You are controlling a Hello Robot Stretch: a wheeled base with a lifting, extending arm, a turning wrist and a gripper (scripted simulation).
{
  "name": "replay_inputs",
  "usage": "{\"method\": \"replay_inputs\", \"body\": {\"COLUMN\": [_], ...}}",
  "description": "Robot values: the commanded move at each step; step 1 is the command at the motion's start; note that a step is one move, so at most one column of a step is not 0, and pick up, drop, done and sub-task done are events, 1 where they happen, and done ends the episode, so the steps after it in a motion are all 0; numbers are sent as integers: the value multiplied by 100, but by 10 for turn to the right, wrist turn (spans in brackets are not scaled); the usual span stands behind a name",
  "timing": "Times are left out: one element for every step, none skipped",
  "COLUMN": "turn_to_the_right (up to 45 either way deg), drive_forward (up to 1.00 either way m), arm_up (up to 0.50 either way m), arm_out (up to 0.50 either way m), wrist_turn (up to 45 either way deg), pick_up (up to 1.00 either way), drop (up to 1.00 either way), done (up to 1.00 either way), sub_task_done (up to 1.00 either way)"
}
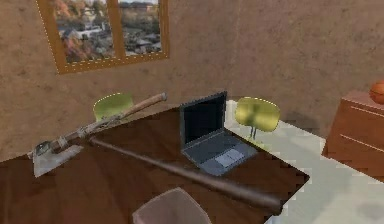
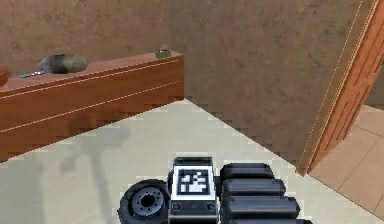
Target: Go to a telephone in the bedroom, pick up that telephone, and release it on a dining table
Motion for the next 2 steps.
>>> {"method": "replay_inputs", "body": {"turn_to_the_right": [-450, -180], "drive_forward": [0, 0], "arm_up": [0, 0], "arm_out": [0, 0], "wrist_turn": [0, 0], "pick_up": [0, 0], "drop": [0, 0], "done": [0, 0], "sub_task_done": [0, 0]}}
